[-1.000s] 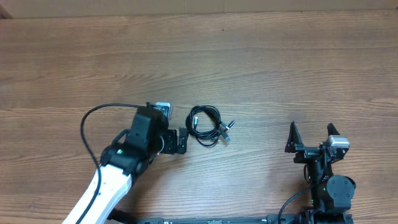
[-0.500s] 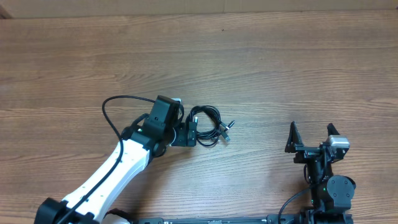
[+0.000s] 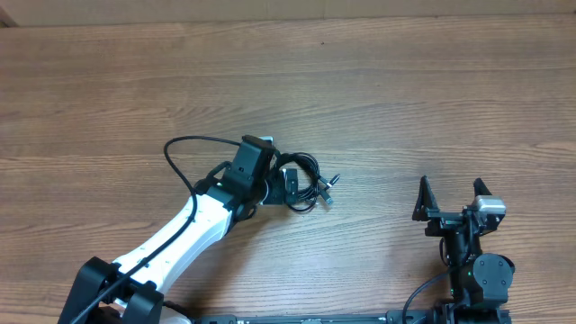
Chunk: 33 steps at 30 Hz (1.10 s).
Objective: Untangle cables
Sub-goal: 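Move the left gripper forward over the black cable coil, then grasp the black cable coil with the left gripper and lift it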
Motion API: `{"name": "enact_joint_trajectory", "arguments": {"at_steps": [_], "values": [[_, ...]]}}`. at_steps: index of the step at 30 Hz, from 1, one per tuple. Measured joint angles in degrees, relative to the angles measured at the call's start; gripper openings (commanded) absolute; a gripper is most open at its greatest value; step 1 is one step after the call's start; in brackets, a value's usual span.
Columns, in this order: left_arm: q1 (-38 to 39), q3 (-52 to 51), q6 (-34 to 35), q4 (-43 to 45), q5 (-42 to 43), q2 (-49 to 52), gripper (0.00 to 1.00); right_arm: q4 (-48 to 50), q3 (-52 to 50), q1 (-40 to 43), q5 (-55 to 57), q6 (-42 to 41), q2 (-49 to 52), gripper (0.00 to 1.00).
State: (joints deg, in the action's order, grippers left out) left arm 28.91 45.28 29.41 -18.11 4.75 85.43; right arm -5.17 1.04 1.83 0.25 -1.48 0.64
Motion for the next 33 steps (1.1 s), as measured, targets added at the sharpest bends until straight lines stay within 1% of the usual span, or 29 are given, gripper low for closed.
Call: {"name": "enact_joint_trajectory", "arguments": {"at_steps": [3, 27, 30, 33], "values": [[0.0, 0.0, 0.3, 1.4, -0.1, 0.0, 0.99, 0.0, 0.0, 0.0, 0.0, 0.0, 0.0, 1.0], [0.0, 0.0, 0.7, 1.8, -0.1, 0.0, 1.0, 0.0, 0.0, 0.0, 0.0, 0.0, 0.0, 1.0], [0.0, 0.0, 2.7, 1.6, -0.1, 0.0, 0.93, 0.0, 0.0, 0.0, 0.0, 0.0, 0.0, 1.0], [0.0, 0.0, 6.5, 1.4, -0.1, 0.0, 0.88, 0.0, 0.0, 0.0, 0.0, 0.0, 0.0, 1.0]]}}
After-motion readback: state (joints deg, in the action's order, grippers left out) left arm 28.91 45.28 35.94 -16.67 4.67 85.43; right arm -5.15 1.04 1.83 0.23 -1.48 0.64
